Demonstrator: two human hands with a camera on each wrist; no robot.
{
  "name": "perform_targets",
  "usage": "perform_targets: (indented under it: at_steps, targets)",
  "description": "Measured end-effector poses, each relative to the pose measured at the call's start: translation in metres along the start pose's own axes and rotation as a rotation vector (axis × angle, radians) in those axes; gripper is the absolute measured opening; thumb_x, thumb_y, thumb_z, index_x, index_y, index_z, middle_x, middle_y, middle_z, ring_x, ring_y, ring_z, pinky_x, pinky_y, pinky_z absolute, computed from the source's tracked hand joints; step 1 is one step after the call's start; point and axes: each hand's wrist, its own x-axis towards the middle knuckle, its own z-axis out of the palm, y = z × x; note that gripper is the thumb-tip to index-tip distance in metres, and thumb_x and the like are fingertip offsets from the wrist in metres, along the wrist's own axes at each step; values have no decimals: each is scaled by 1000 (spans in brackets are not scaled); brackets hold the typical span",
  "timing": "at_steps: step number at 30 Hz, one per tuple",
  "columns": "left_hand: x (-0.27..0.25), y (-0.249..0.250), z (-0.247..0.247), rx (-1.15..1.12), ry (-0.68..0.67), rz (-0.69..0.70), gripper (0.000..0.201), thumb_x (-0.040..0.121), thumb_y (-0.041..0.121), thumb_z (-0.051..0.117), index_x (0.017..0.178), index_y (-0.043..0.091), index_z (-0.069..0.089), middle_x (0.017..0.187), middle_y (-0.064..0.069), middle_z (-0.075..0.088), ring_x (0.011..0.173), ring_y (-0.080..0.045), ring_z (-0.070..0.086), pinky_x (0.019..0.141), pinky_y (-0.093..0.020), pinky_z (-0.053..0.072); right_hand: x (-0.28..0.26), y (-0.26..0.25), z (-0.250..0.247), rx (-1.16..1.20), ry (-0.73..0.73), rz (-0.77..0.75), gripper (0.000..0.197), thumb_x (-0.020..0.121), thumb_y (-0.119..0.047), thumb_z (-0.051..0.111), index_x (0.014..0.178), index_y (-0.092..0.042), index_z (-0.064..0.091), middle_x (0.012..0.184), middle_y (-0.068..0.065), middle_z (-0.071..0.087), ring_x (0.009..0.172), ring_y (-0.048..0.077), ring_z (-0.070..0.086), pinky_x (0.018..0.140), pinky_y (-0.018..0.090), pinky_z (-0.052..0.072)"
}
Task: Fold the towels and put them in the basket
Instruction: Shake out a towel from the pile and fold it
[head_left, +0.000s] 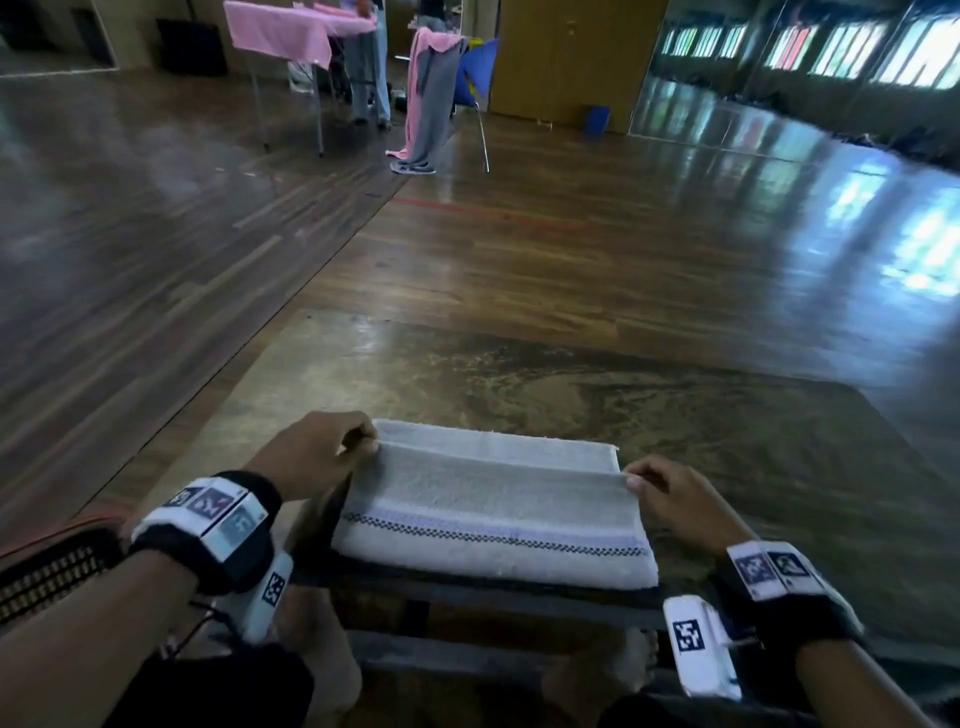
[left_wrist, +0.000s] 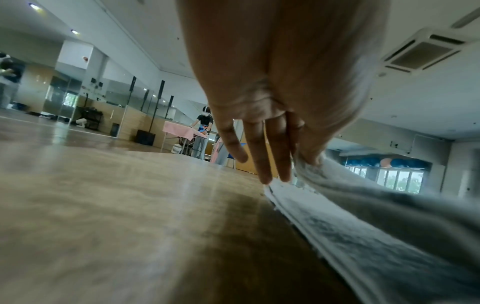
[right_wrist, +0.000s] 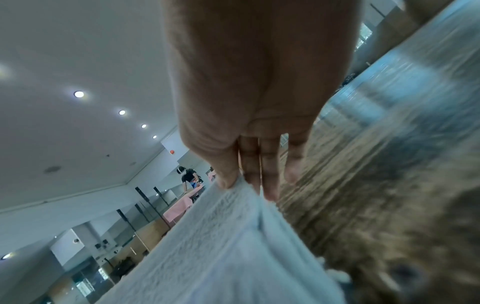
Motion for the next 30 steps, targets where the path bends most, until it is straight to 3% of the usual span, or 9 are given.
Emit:
perform_targets:
  at_steps: [4, 9, 14, 16, 18, 21, 25, 27, 30]
  targets:
    - [27, -9, 5, 127, 46, 24, 8, 91, 24, 54, 94, 22, 60, 96, 7, 64, 89, -16, 59, 80, -37, 49, 33, 1, 8, -86, 101, 13, 6, 92, -20, 54, 89, -19, 58, 95, -2, 56, 91, 17, 55, 76, 29, 39]
    - [47, -9, 12, 182, -85, -29, 8, 91, 26, 52, 94, 22, 58, 95, 7, 59, 85, -15, 55, 75, -32, 46, 50, 9, 11, -195, -8, -22, 10, 92, -16, 53, 93, -14, 63, 126, 6, 59, 121, 22, 50, 97, 37, 41]
    - [45, 0, 12, 250, -130, -52, 5, 90, 23, 52, 91, 18, 55, 91, 2, 61, 80, -19, 56, 70, -32, 48, 48, 1, 13, -229, -26, -52, 7, 90, -18, 56, 86, -23, 59, 95, -2, 61, 96, 19, 58, 76, 28, 40]
    - [43, 5, 10, 259, -88, -50, 6, 89, 19, 51, 91, 18, 57, 93, 1, 62, 81, -19, 57, 74, -33, 48, 46, -5, 10, -246, 49, -57, 6, 88, -16, 58, 90, -17, 64, 96, 2, 61, 91, 19, 57, 77, 31, 43]
    - [44, 12, 4, 230, 31, -44, 8, 90, 16, 49, 93, 18, 56, 94, 1, 63, 79, -16, 55, 78, -31, 43, 45, -13, 3, -249, 244, -136, 12, 86, -10, 59, 95, -8, 67, 97, 9, 64, 89, 25, 59, 79, 35, 45]
    - [46, 26, -13, 164, 356, 62, 10, 89, 11, 47, 95, 16, 53, 94, -4, 64, 73, -19, 53, 77, -33, 36, 41, -29, -19, -182, 580, -283, 21, 83, -6, 58, 104, -7, 63, 96, 12, 65, 89, 28, 59, 79, 37, 43]
    - [34, 42, -25, 174, 677, 224, 19, 87, 13, 49, 106, 12, 53, 96, -8, 66, 80, -24, 61, 78, -35, 40, 22, -33, -43, -232, 733, -403, 30, 81, -17, 55, 110, -12, 59, 96, 7, 60, 91, 22, 51, 79, 40, 42]
    - [21, 40, -22, 198, 619, 273, 21, 86, 11, 55, 107, 14, 53, 95, -6, 66, 81, -22, 61, 78, -31, 38, 6, -23, -47, -314, 656, -457, 24, 80, -22, 54, 102, -15, 60, 93, 3, 57, 88, 19, 49, 76, 37, 39]
    - [1, 21, -9, 271, 163, 278, 24, 86, 19, 59, 109, 23, 58, 111, 5, 63, 100, -16, 59, 87, -32, 40, -14, 7, -37, -354, 355, -486, 24, 72, -9, 72, 95, -15, 66, 90, 4, 63, 85, 25, 58, 73, 41, 48]
